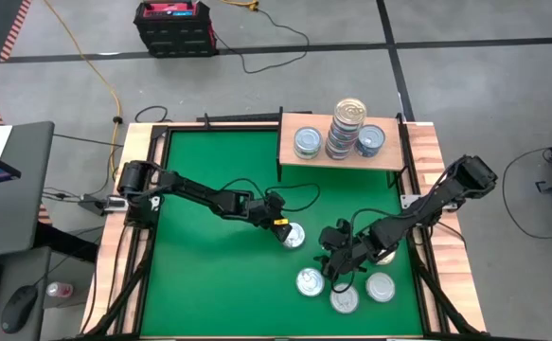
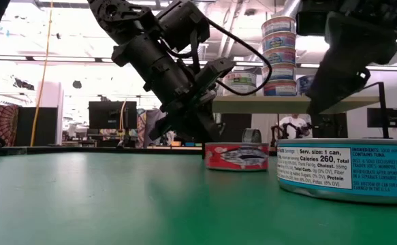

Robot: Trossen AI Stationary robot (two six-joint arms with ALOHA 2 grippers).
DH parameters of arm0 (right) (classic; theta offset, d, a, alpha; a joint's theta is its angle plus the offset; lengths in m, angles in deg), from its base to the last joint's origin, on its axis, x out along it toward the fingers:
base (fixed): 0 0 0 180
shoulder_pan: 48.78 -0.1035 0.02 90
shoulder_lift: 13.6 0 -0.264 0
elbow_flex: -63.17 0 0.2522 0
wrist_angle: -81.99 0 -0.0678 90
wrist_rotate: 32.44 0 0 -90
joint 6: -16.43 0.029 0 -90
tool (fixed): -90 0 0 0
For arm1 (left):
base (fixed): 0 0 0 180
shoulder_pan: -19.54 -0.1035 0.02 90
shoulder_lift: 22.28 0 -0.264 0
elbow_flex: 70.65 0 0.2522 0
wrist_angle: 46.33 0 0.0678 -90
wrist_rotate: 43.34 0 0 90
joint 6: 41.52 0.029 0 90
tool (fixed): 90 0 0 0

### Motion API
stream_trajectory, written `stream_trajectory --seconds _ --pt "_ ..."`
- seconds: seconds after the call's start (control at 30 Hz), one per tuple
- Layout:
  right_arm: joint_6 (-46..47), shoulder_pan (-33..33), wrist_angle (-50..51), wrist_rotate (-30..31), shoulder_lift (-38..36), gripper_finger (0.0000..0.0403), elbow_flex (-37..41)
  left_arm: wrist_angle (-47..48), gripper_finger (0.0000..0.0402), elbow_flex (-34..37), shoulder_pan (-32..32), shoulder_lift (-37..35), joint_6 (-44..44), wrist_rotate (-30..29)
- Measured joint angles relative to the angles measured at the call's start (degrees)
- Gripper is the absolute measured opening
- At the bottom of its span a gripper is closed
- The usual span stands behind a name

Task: Stack canned seafood by type on shelf
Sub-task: Stack the red tuna can on top of the blue tuna can

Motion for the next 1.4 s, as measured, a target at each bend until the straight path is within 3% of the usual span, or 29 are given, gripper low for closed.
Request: stream_trajectory --seconds 0.17,0.37,0.57,0.9,1.0,1.17,1.4 --pt "1.5 0.0 -0.5 -1.6 0.0 0.027 0.0 2.7 0.0 0.0 -1.5 -1.1 -1.2 0.2" --pt "1.5 0.0 -0.5 -1.7 0.0 0.027 0.0 5.9 0.0 0.0 -4.3 -1.3 -3.4 4.8" --pt "3.0 0.0 -0.5 -1.8 0.0 0.027 0.0 15.2 0.0001 0.0 -4.7 -3.6 -0.4 -3.7" --pt "3.0 0.8 -0.2 -1.8 -0.1 0.027 0.0 23.3 0.0001 -0.2 -4.0 -9.7 7.9 -1.4" --pt "3.0 0.8 -0.4 -1.8 -0.1 0.027 0.0 26.1 0.0003 -0.2 -2.9 -12.4 9.6 -3.9" --pt "3.0 0.8 -0.4 -2.2 -0.1 0.027 0.0 31.6 0.0057 -0.2 -2.4 -17.0 15.7 -5.5" --pt "3.2 0.8 -0.4 -3.2 -0.1 0.027 0.0 35.2 0.0207 -0.2 -2.4 -22.7 26.8 -6.0"
